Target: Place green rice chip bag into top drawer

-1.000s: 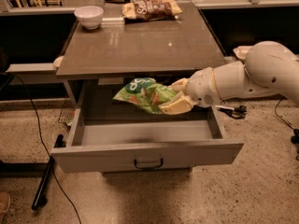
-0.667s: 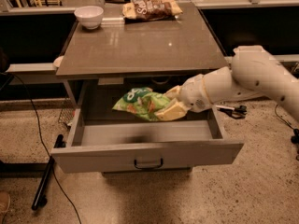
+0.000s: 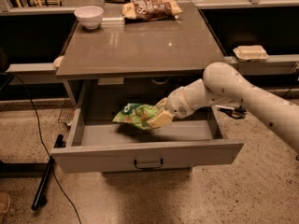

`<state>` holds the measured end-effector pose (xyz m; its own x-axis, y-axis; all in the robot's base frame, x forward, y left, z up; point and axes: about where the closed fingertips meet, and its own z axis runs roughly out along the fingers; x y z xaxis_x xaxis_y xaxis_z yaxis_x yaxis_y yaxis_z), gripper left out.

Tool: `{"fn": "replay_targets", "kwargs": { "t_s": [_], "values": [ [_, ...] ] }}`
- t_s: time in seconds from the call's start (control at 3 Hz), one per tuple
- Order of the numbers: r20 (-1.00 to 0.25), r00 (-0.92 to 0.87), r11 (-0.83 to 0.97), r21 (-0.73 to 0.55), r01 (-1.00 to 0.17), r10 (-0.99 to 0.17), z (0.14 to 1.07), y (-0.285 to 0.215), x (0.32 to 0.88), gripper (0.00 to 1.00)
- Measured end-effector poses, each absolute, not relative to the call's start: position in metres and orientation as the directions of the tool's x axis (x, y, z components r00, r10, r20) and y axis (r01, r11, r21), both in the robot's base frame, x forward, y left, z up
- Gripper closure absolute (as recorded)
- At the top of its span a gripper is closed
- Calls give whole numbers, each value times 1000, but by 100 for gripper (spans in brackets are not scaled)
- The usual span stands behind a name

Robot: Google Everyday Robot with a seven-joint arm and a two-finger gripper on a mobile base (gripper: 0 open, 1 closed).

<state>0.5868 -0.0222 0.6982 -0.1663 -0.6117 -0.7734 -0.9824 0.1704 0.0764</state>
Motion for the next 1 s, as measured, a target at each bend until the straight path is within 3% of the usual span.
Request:
{"fn": "replay_targets", "kwargs": {
  "t_s": [0.33, 1.0],
  "values": [
    [-772, -201, 179, 114, -977, -603, 671, -18, 607, 82],
    [-770, -238, 189, 155, -970, -591, 646, -18, 627, 36]
  ]
}}
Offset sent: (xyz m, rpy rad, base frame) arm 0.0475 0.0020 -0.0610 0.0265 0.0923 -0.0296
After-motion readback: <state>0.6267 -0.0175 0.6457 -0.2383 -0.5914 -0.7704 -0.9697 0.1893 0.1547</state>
